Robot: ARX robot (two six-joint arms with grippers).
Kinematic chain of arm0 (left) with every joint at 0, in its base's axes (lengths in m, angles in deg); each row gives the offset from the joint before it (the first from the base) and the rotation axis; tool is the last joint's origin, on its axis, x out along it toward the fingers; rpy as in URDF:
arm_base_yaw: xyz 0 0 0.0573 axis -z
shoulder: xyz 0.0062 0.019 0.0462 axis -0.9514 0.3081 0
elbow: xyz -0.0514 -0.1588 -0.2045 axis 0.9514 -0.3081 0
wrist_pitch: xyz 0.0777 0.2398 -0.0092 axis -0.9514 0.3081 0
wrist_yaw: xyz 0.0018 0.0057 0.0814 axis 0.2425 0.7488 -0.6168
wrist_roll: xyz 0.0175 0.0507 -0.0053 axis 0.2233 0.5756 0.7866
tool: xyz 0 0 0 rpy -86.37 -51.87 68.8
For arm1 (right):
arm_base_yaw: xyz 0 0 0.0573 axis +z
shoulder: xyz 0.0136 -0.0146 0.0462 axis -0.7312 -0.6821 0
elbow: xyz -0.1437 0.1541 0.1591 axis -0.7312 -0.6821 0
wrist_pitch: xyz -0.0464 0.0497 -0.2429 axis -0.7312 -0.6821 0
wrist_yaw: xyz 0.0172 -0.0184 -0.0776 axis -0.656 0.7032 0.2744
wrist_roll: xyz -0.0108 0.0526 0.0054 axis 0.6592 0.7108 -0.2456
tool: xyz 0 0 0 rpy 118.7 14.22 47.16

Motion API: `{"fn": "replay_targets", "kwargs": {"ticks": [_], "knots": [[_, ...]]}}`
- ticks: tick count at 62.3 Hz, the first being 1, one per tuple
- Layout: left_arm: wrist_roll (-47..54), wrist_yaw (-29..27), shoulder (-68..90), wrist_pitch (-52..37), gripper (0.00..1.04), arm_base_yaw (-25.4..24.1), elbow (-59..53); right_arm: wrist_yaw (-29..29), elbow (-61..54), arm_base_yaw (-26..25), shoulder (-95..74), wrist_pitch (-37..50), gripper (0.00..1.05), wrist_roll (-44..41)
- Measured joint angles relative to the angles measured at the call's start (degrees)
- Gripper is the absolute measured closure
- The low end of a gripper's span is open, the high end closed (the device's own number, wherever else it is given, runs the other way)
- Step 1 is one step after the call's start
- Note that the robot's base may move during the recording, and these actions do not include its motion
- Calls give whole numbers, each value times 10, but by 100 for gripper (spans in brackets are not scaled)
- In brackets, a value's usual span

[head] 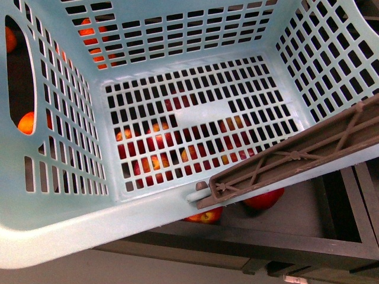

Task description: Pick mango and avocado into basket

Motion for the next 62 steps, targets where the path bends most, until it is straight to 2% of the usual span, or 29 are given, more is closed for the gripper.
{"fn": "replay_targets", "kwargs": {"ticks": [5, 18, 25, 43, 49, 62], "knots": [[0, 0, 0, 0, 89, 0, 0, -17, -53, -9, 51, 23, 33, -25], [0, 0, 0, 0, 89, 0, 0, -109, -228, -35, 215, 56, 33, -99], [0, -1, 0, 0, 89, 0, 0, -179, -334, -45, 351, 33, 33, -158], [0, 0, 0, 0, 89, 0, 0, -294, -439, -48, 584, -20, 33, -234], [0, 0, 0, 0, 89, 0, 0, -316, -465, -35, 657, -30, 33, -248], [0, 0, 0, 0, 89, 0, 0, -327, -508, 49, 798, -50, 33, -260]]}}
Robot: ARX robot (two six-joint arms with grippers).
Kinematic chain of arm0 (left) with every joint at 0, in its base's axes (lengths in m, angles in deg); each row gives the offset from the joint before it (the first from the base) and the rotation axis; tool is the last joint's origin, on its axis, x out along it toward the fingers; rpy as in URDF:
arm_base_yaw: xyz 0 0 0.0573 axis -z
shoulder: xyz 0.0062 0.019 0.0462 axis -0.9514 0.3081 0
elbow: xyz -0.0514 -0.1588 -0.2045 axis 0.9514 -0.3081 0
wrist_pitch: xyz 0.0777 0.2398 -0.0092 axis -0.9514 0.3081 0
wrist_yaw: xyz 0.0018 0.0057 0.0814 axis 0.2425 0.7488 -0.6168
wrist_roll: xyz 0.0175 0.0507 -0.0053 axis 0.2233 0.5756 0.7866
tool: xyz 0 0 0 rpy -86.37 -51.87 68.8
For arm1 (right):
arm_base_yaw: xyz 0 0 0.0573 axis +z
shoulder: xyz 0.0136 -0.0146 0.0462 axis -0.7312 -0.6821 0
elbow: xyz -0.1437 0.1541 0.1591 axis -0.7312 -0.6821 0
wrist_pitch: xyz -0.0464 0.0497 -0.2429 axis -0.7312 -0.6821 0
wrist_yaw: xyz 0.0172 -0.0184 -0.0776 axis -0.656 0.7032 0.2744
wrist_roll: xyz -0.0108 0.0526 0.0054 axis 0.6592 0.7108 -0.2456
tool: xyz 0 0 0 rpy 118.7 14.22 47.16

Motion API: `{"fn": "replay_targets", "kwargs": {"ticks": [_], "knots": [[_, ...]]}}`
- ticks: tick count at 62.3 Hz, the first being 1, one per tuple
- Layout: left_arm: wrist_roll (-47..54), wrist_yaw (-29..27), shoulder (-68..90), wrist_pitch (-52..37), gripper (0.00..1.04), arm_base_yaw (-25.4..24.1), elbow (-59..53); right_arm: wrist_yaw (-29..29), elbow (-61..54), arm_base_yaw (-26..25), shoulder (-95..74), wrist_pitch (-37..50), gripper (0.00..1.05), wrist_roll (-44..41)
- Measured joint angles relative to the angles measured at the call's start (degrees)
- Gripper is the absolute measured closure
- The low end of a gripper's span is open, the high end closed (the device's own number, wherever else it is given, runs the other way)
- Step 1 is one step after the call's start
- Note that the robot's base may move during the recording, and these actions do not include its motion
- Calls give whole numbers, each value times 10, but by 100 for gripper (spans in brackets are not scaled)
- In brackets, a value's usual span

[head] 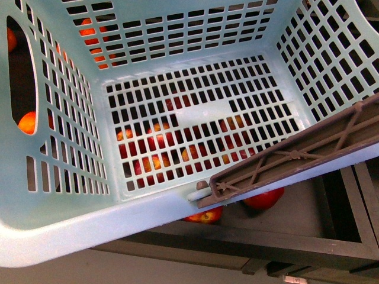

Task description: Pick mango and avocado into basket

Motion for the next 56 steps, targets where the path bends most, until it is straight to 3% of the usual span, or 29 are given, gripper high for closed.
{"fn": "replay_targets", "kwargs": {"ticks": [25, 56], "knots": [[0, 0, 0, 0, 89, 0, 0, 46, -20, 160, 80, 20, 33, 6], [0, 0, 0, 0, 89, 0, 0, 114, 16, 250, -71, 177, 33, 4]]}}
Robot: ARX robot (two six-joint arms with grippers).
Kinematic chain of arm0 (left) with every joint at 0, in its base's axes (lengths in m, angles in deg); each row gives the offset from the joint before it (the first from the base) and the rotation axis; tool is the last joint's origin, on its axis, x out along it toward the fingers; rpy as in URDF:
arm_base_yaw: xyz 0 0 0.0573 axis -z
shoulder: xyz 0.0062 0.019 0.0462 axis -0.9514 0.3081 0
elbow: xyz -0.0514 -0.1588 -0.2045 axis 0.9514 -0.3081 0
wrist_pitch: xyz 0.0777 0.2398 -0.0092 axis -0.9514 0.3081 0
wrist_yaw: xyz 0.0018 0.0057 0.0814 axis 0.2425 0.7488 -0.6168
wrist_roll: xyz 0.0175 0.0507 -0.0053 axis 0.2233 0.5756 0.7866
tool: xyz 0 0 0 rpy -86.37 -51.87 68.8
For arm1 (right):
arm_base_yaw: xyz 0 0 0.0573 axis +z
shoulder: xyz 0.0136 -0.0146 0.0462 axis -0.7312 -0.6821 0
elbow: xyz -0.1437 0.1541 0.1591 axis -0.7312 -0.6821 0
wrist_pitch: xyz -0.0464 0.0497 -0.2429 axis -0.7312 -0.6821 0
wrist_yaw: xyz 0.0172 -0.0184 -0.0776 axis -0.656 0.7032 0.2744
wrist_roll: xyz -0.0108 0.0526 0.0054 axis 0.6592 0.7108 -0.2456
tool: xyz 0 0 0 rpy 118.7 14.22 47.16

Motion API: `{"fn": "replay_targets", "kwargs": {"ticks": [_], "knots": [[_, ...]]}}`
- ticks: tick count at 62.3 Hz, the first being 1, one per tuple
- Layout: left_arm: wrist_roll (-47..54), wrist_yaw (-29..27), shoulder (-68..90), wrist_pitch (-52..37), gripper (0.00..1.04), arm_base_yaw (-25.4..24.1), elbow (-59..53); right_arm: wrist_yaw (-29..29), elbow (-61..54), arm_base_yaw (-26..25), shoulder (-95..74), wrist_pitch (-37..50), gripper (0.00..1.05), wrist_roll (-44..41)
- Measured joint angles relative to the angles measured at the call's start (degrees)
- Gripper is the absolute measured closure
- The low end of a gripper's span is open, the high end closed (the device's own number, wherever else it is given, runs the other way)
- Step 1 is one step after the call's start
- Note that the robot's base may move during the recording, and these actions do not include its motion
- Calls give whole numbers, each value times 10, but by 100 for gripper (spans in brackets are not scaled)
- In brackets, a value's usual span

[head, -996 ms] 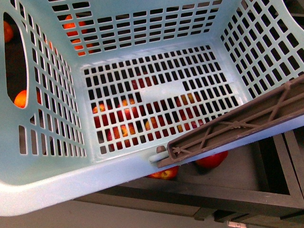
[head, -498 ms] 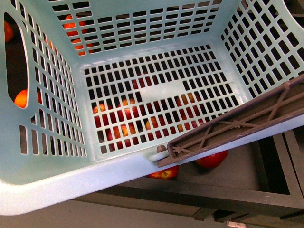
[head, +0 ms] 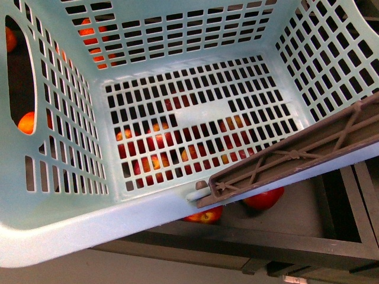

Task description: Pick mango and avocado into basket

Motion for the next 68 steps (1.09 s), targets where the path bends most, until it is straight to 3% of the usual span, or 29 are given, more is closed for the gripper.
{"fn": "replay_targets", "kwargs": {"ticks": [43, 68], "knots": [[0, 0, 0, 0, 89, 0, 0, 52, 20, 143, -66, 68, 33, -67], [0, 0, 0, 0, 89, 0, 0, 65, 16, 165, -121, 97, 33, -114]]}}
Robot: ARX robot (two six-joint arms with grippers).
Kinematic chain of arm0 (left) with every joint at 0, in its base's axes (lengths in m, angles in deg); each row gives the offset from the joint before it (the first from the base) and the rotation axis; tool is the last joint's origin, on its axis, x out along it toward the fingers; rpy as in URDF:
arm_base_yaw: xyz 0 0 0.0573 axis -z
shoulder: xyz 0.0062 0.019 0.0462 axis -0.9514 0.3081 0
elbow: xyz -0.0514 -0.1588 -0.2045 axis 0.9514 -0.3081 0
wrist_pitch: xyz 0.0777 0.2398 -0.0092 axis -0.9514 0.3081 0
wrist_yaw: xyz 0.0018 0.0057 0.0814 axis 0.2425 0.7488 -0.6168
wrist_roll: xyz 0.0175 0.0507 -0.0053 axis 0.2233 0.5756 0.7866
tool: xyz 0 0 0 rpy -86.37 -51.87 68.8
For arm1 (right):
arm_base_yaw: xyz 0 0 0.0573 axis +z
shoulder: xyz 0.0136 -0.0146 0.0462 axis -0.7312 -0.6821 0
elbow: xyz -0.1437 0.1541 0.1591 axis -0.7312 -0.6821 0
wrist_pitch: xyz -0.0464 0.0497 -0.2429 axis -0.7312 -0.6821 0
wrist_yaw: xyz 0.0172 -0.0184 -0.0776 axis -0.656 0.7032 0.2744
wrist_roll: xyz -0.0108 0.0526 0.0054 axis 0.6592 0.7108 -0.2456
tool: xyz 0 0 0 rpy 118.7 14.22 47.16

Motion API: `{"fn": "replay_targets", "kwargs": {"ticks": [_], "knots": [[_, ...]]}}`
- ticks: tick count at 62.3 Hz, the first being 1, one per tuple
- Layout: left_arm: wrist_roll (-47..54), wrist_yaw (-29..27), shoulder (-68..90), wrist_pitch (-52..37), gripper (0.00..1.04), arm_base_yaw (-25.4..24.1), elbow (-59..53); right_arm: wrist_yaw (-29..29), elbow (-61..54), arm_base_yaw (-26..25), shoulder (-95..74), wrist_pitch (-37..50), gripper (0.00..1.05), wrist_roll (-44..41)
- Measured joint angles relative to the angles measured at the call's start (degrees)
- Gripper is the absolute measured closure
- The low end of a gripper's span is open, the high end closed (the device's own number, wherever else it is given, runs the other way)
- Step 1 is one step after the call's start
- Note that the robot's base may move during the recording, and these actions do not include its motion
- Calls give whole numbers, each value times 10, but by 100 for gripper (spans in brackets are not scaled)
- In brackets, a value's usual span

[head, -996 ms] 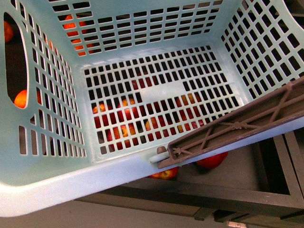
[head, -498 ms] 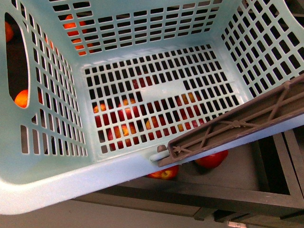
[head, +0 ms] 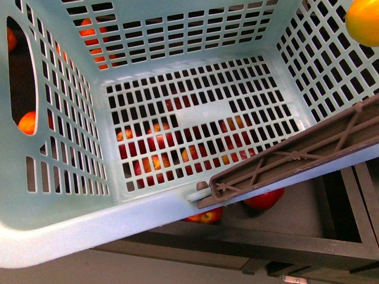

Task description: Pick mango and avocado into basket

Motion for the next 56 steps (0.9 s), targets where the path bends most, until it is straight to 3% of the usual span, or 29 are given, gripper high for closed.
{"fn": "replay_targets", "kwargs": {"ticks": [10, 23, 35, 41, 56], "knots": [[0, 0, 0, 0, 89, 0, 0, -1, 0, 1, -10, 5, 33, -13], [0, -3, 0, 0, 89, 0, 0, -5, 15, 3, -29, 2, 7, -18], [2, -3, 1, 0, 89, 0, 0, -23, 45, -22, -28, -17, 9, -17], [3, -5, 1, 0, 89, 0, 0, -51, 48, -84, -9, -3, 9, 2], [2, -2, 1, 0, 89, 0, 0, -70, 30, -337, 5, 26, 9, -17]]}}
